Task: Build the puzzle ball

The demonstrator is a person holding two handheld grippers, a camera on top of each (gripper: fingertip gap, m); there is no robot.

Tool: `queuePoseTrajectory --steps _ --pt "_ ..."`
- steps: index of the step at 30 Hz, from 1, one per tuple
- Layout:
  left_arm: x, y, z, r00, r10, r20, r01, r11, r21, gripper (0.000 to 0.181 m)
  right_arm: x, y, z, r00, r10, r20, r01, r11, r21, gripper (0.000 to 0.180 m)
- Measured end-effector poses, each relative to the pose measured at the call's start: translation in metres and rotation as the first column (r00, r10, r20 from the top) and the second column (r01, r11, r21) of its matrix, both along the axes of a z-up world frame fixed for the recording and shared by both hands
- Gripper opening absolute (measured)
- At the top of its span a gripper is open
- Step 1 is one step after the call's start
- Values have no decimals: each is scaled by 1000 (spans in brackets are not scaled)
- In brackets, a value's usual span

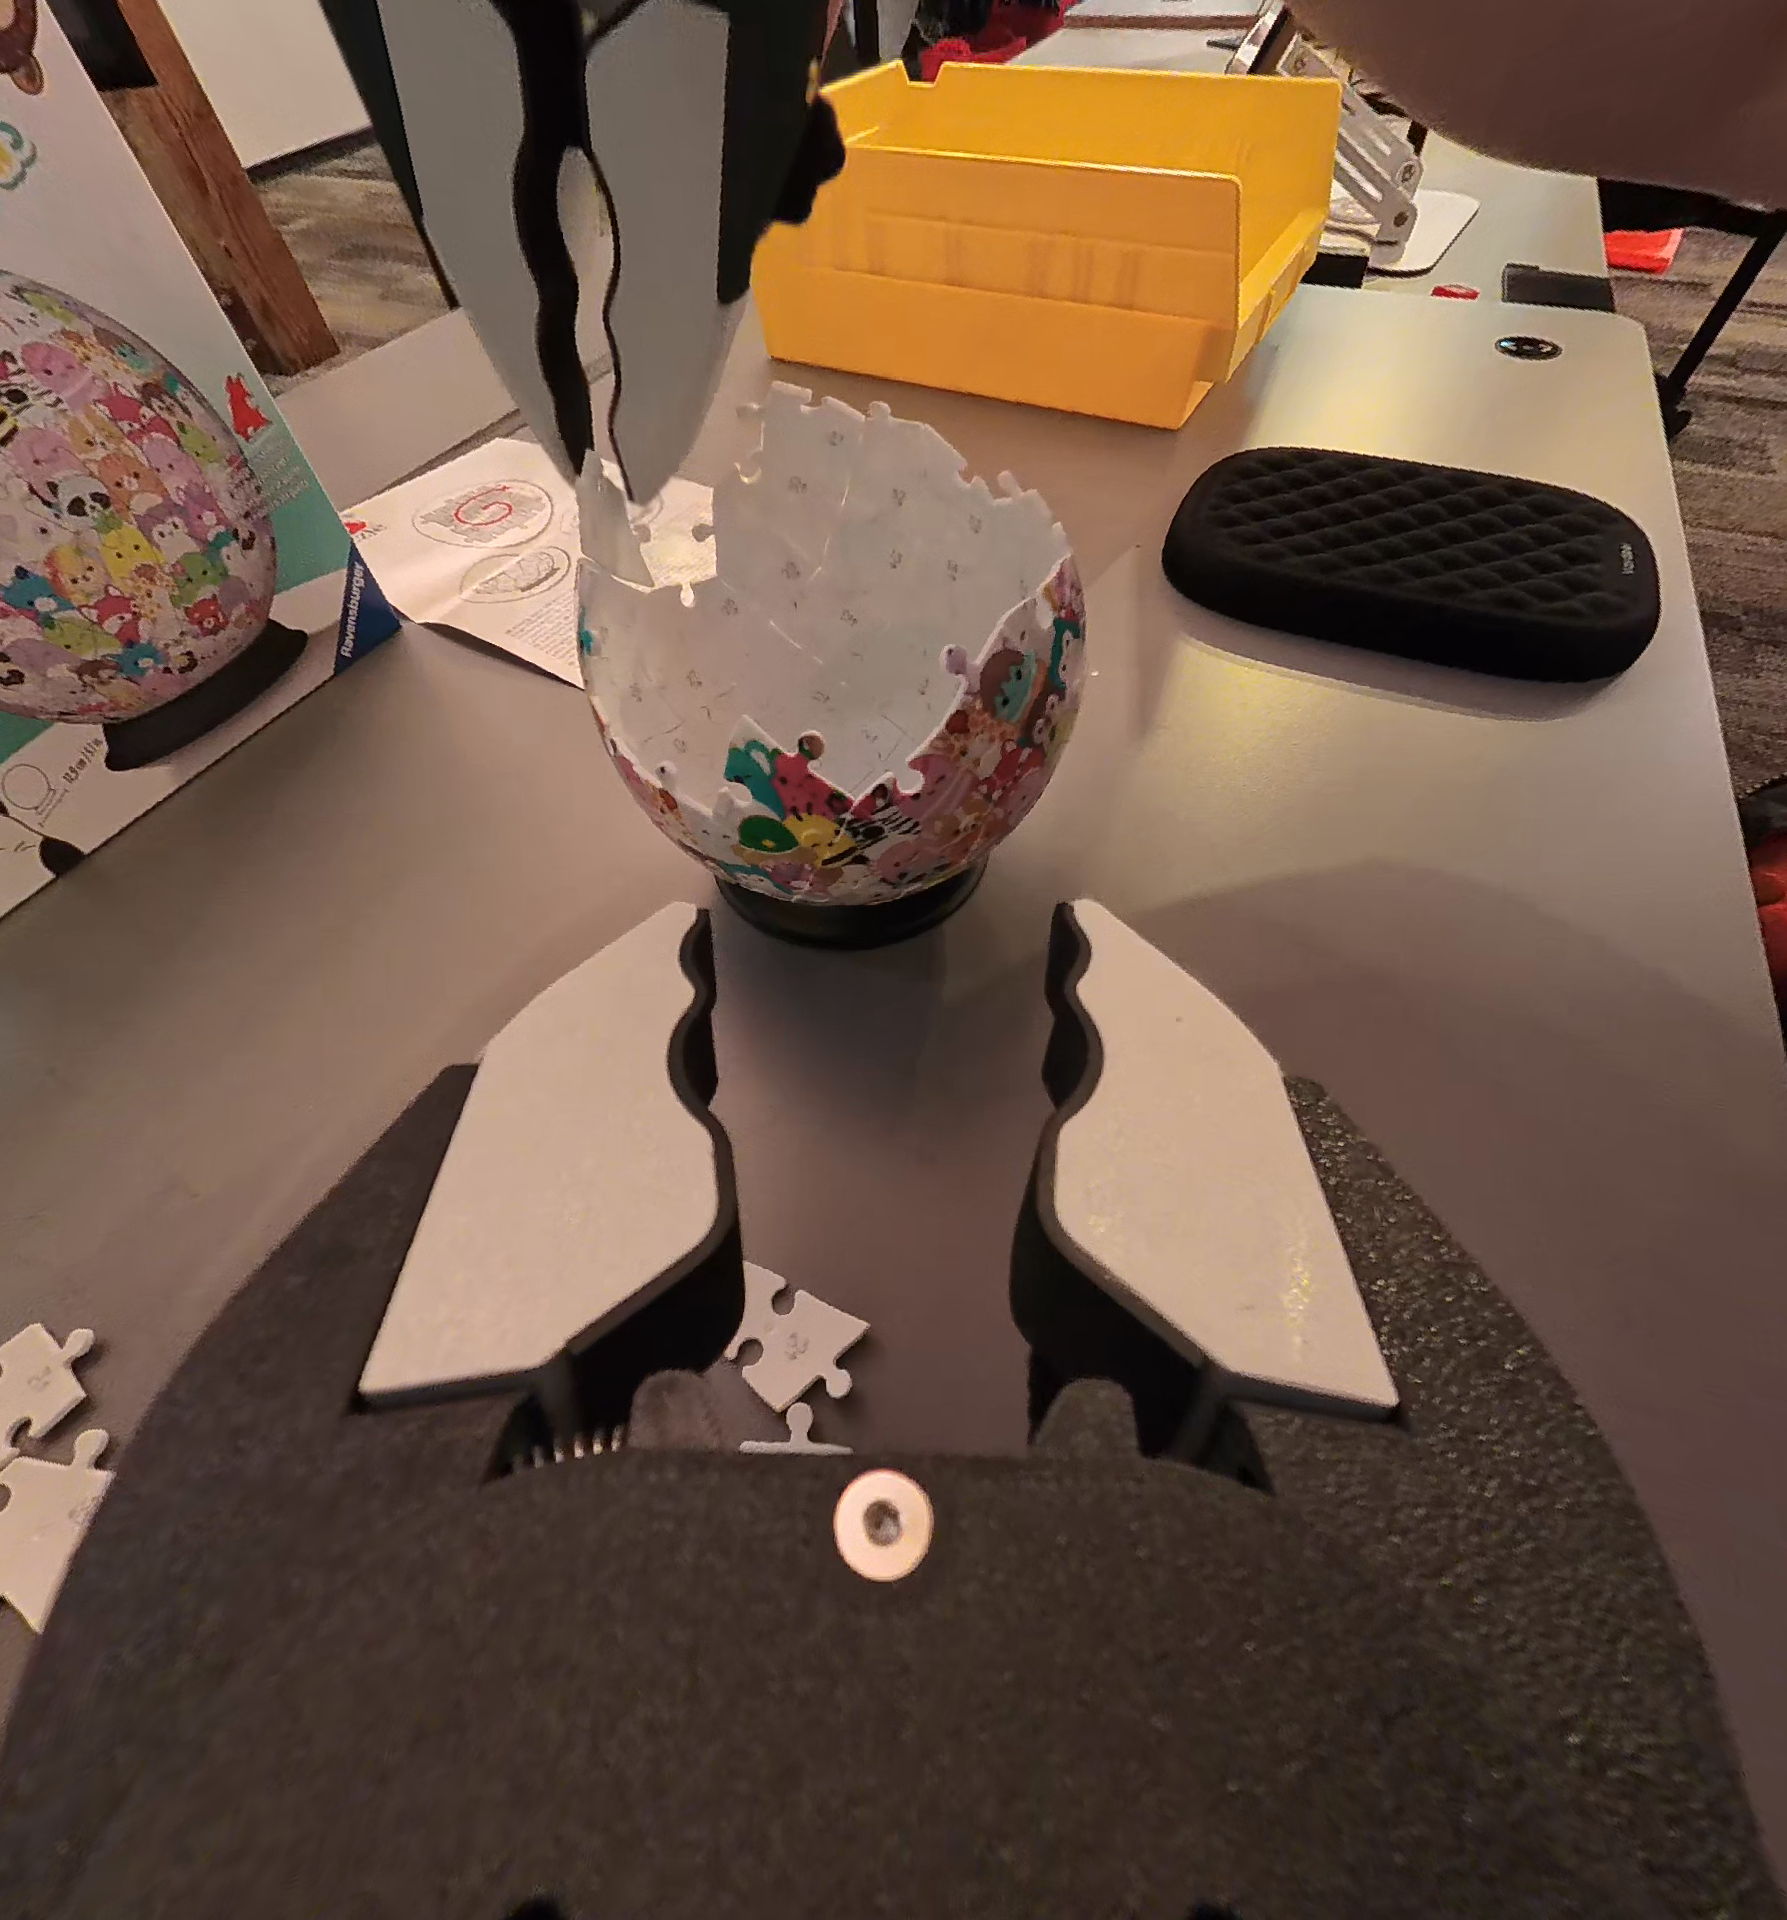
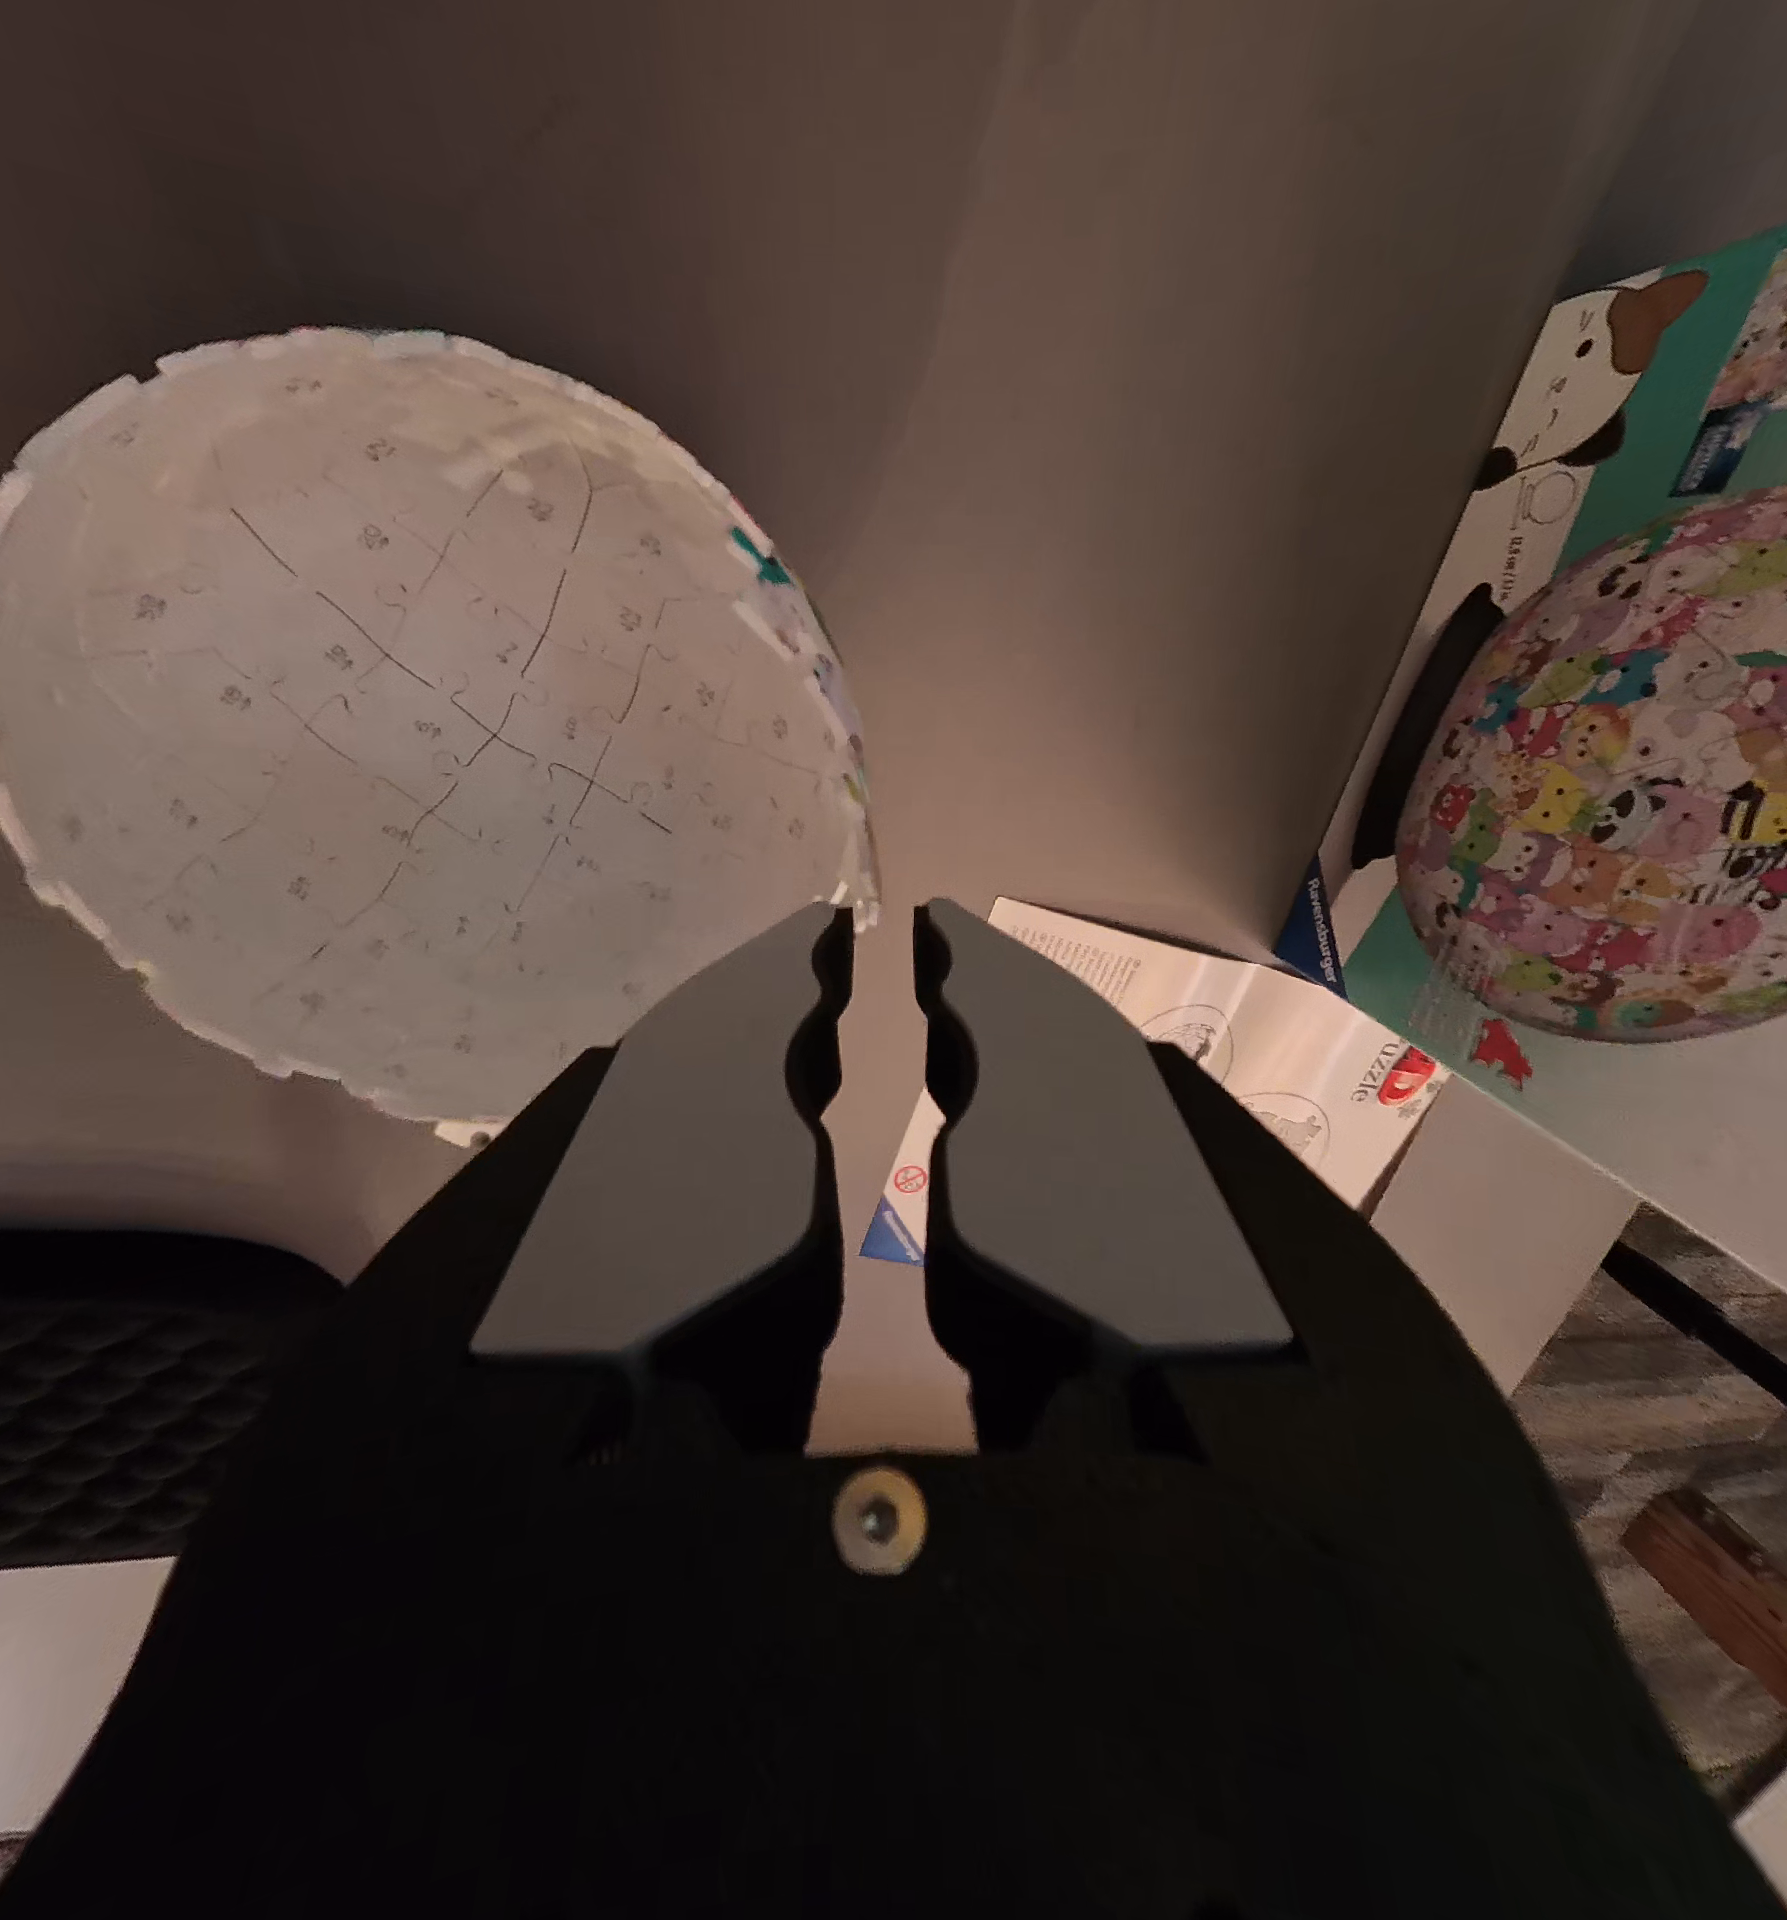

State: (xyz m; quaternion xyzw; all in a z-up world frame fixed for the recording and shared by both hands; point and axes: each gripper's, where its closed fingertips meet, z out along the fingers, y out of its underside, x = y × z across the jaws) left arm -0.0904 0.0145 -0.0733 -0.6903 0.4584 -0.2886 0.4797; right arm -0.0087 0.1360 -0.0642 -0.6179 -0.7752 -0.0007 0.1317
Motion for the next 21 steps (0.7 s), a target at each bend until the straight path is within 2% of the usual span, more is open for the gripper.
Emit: queuePoseTrajectory --steps 10,21 --pt "0 0 -4 999 6 -35 -5 1000 18 61 0 -3 7 995 -19 -98 11 997 -81 15" --pt "-1 1 -8 998 12 -55 -11 1000 19 61 -3 -1 -6 997 10 -77 -16 997 -80 14"
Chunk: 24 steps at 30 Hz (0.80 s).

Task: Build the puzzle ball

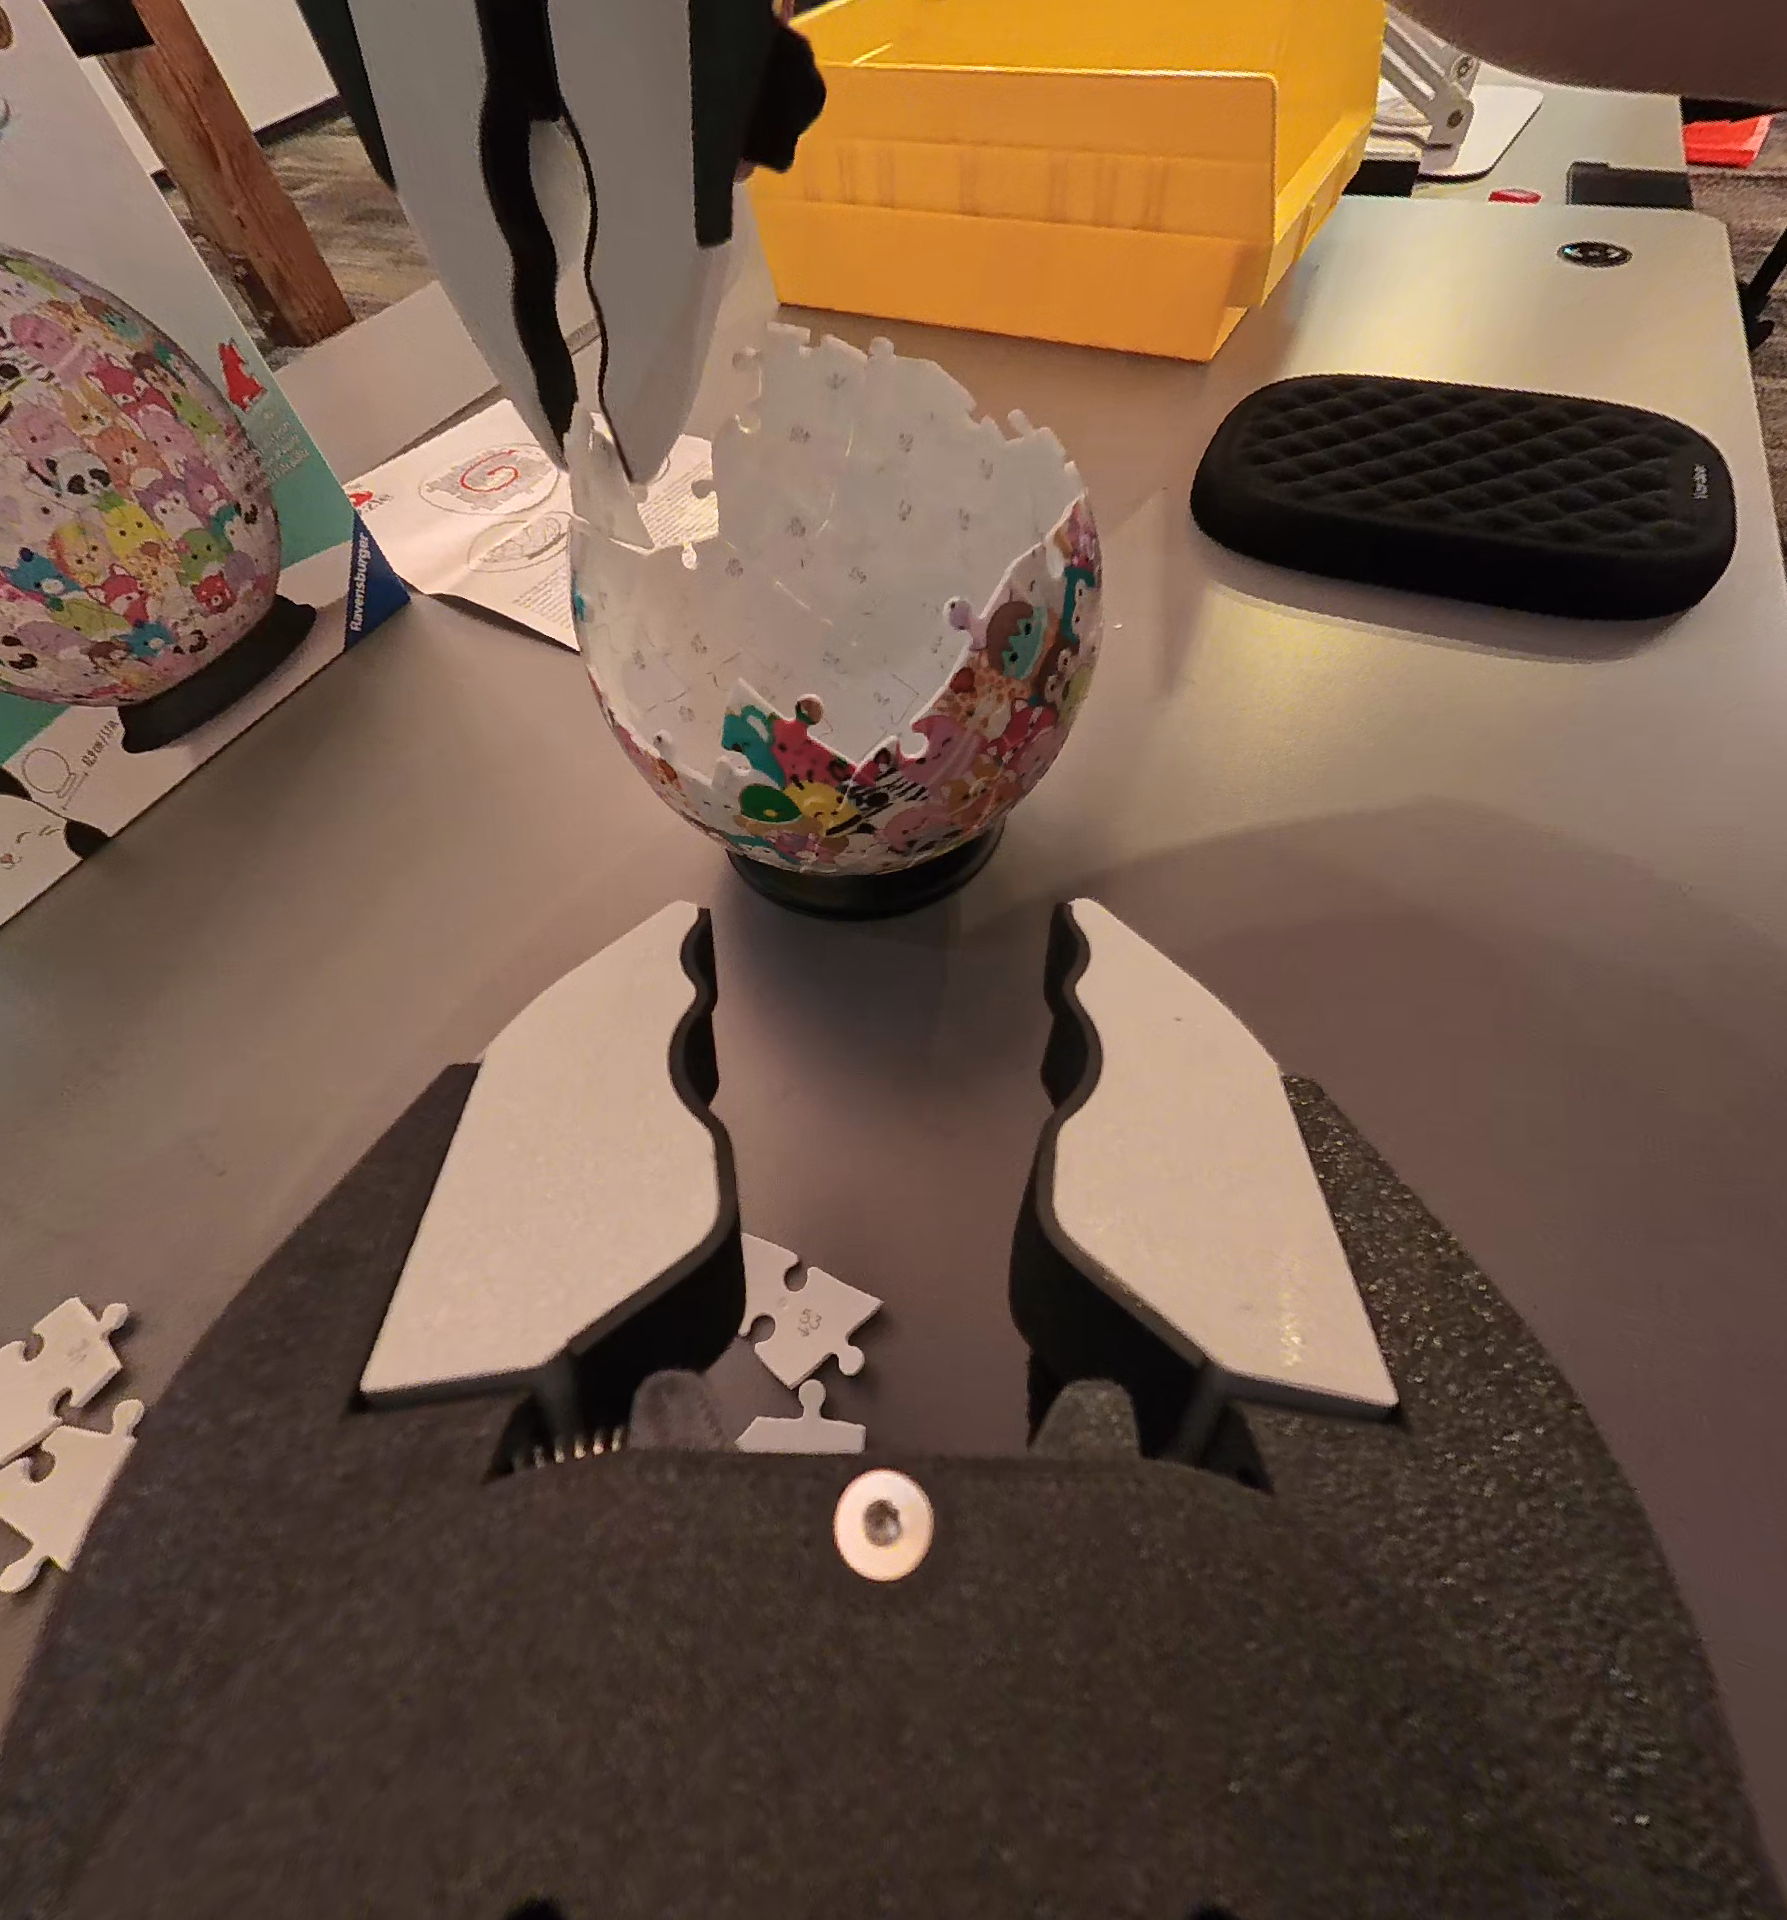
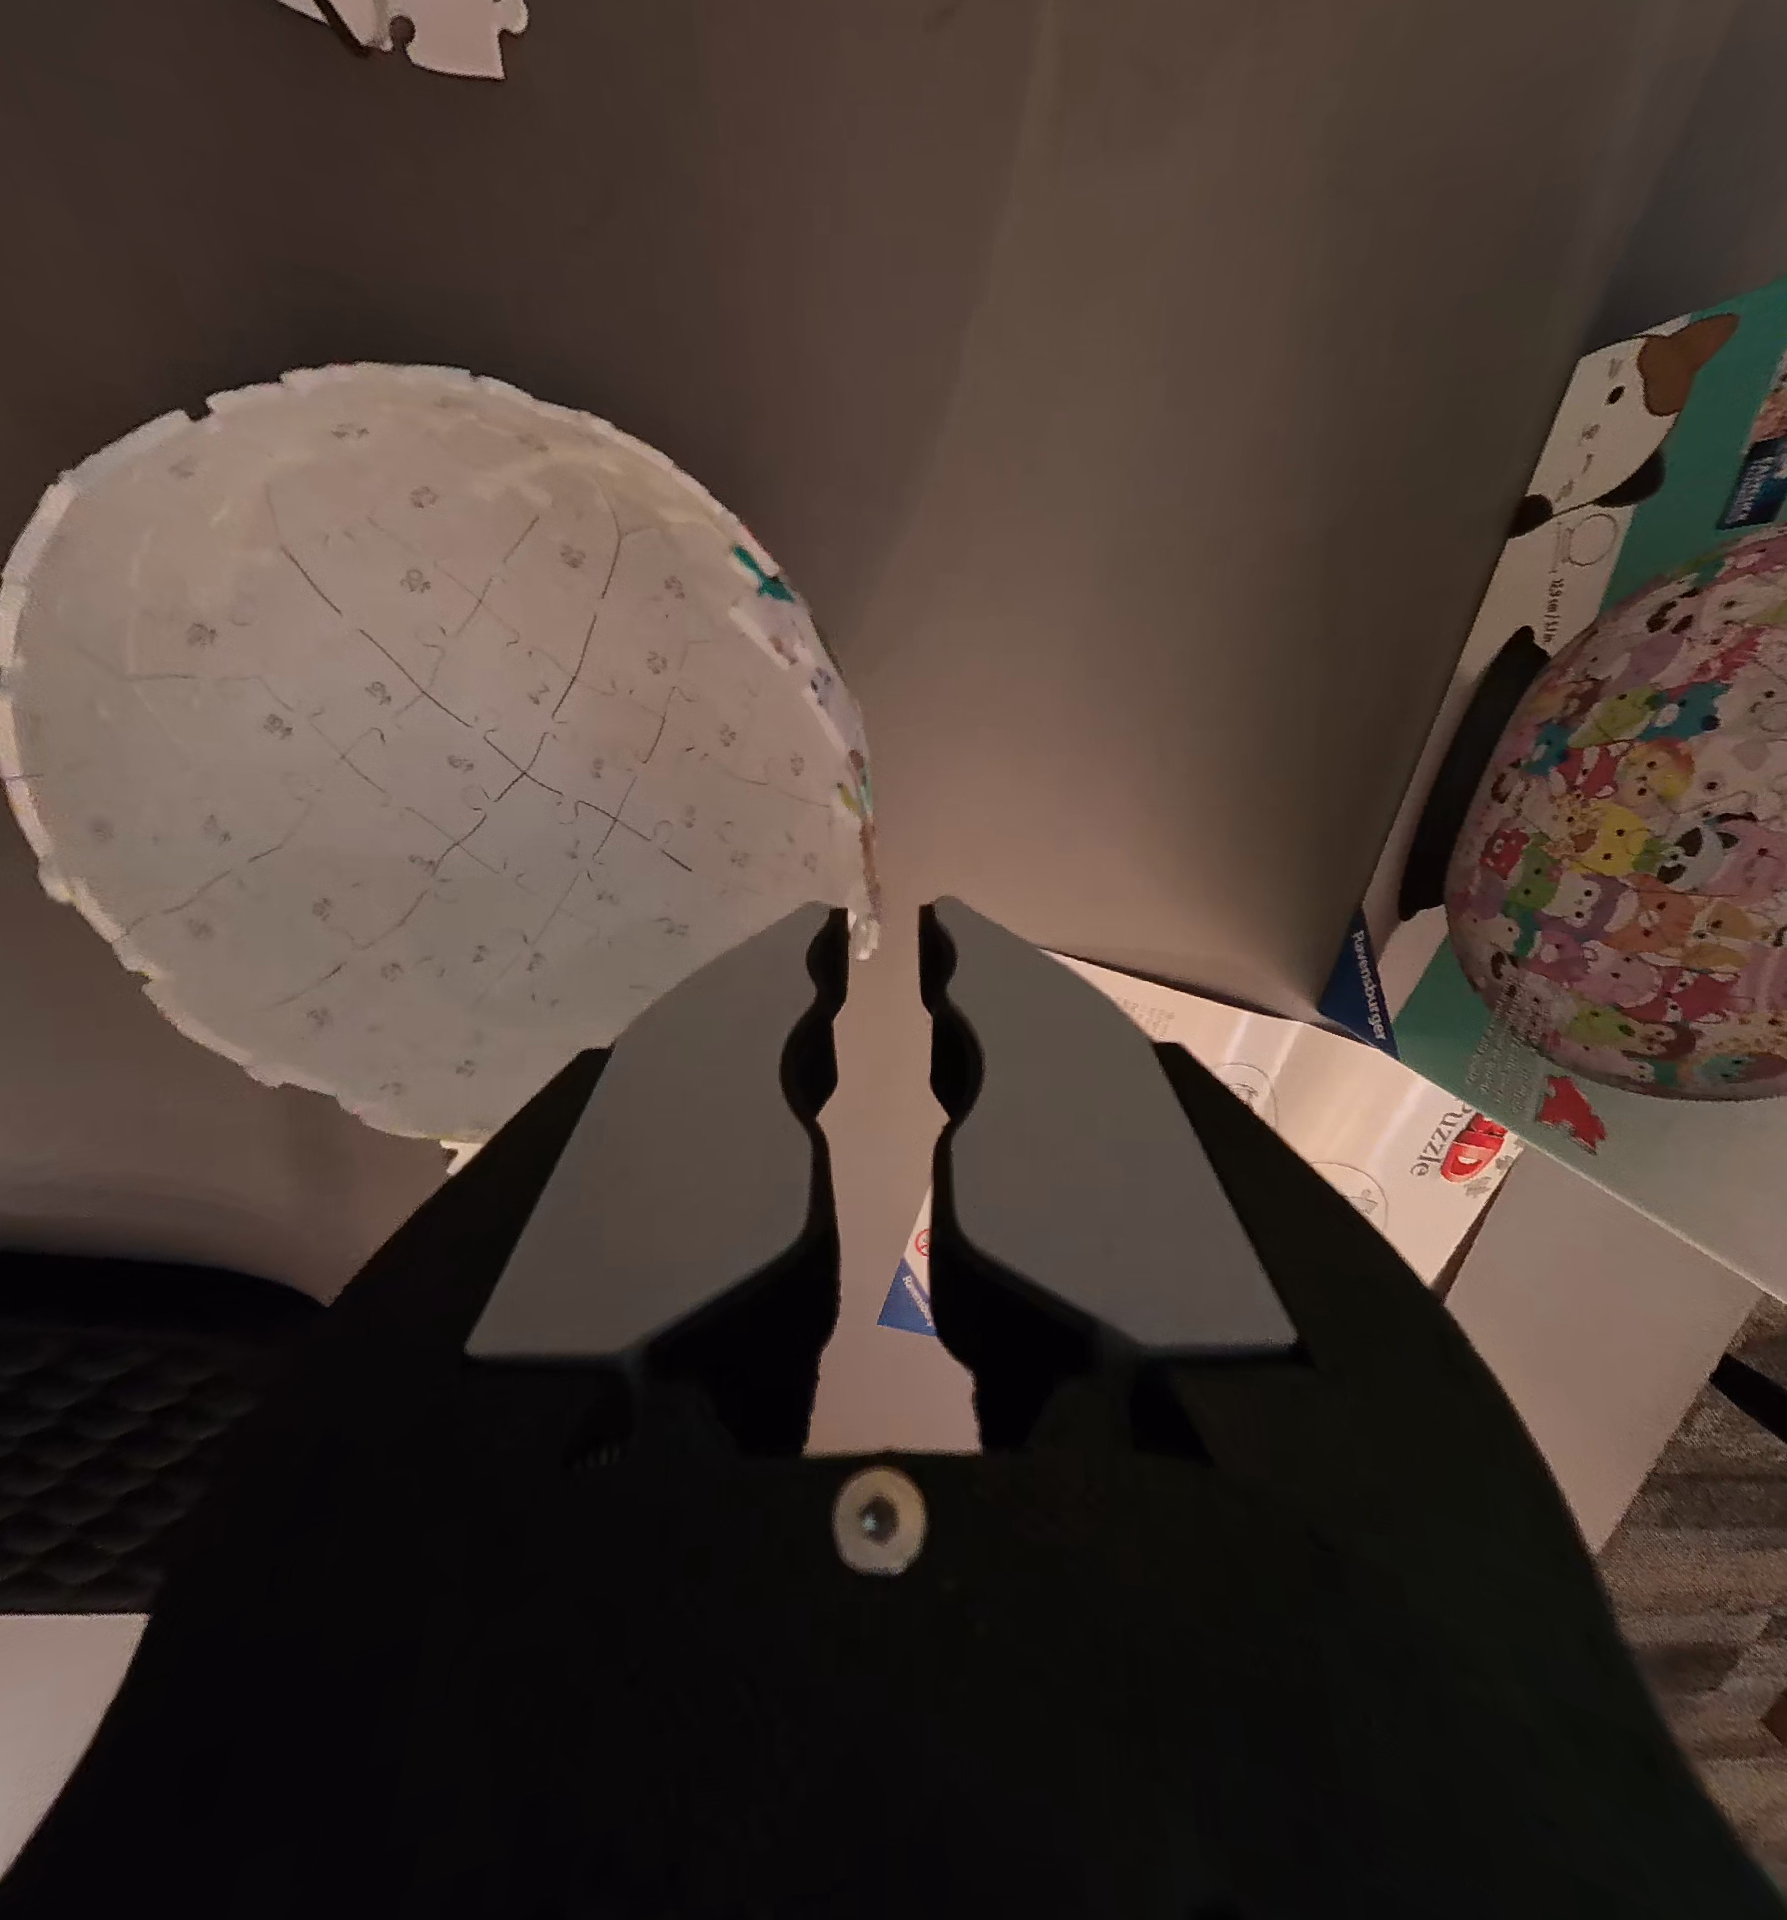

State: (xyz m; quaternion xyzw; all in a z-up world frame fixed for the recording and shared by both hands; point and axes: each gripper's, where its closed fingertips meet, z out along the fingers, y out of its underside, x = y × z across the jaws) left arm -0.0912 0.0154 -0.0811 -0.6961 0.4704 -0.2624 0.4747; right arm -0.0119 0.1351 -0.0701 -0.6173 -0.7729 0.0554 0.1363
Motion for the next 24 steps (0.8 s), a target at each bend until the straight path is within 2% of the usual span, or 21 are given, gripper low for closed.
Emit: queuePoseTrajectory --steps 8,15,20,24 --pt "2 -1 -6 999 -6 -34 6 1000 8 61 -1 -2 -3 1000 24 -9 -25 998 -56 4" --pt "4 -1 -9 999 -12 -40 12 1000 -2 61 0 -3 -4 999 18 -39 -26 971 -237 4" --pt "4 -2 -10 999 -11 -44 11 1000 -3 61 1 -5 -5 999 17 -49 -37 896 -442 4" --pt "4 -2 -9 999 -13 -39 12 1000 -6 61 7 -8 -6 1000 24 -8 -24 793 -609 4"
